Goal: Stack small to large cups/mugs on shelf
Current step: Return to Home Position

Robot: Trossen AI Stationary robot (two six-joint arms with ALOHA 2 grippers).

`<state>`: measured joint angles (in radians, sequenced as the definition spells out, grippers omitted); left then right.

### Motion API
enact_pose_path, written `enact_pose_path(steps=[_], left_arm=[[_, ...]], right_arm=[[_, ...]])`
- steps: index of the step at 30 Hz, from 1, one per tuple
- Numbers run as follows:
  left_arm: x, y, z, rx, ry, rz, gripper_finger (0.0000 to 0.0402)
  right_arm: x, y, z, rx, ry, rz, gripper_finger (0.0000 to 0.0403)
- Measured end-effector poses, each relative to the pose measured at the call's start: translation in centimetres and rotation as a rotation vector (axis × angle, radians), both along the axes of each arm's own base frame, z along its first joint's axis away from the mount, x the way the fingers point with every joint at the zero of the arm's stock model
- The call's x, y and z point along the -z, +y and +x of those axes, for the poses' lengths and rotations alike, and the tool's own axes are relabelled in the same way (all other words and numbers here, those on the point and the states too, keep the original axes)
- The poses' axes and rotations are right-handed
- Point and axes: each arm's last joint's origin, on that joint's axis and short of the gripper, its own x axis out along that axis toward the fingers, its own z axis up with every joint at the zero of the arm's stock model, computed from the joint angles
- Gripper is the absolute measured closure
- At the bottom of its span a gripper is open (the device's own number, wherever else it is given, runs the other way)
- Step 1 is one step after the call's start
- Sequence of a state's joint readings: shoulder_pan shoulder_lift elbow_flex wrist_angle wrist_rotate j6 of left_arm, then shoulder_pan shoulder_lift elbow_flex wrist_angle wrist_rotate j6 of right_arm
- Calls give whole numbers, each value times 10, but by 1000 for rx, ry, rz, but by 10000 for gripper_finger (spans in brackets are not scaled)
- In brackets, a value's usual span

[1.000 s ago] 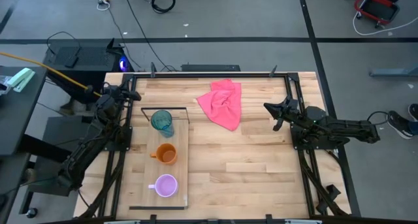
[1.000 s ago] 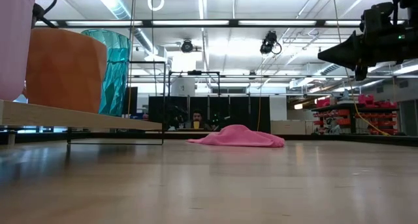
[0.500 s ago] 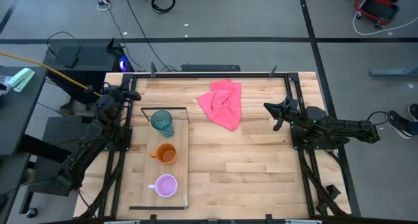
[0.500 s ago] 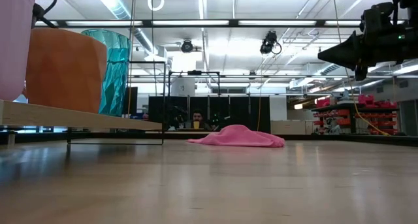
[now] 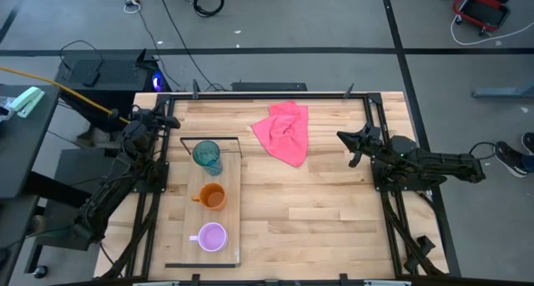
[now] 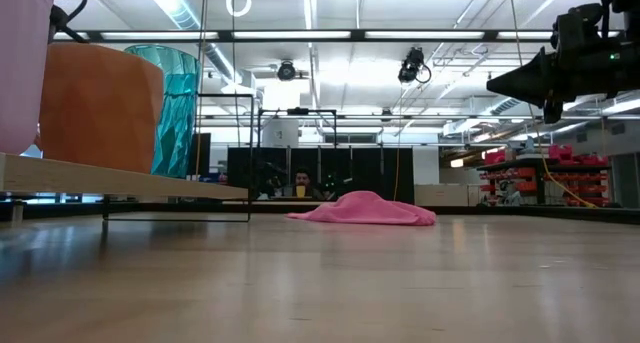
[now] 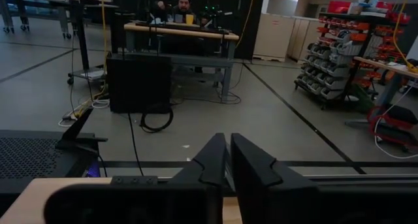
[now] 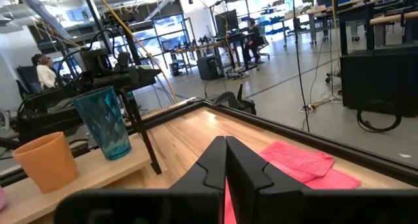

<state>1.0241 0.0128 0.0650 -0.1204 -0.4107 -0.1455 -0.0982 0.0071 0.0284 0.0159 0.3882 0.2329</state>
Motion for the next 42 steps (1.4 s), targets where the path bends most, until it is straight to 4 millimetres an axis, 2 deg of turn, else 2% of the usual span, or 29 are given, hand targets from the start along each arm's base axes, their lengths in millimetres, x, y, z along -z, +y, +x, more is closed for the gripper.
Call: enact_pose_path(steps=[42], left_arm=[[0, 0, 0, 0, 0, 0, 372]], right_arm=[[0, 0, 0, 0, -1, 0, 387]])
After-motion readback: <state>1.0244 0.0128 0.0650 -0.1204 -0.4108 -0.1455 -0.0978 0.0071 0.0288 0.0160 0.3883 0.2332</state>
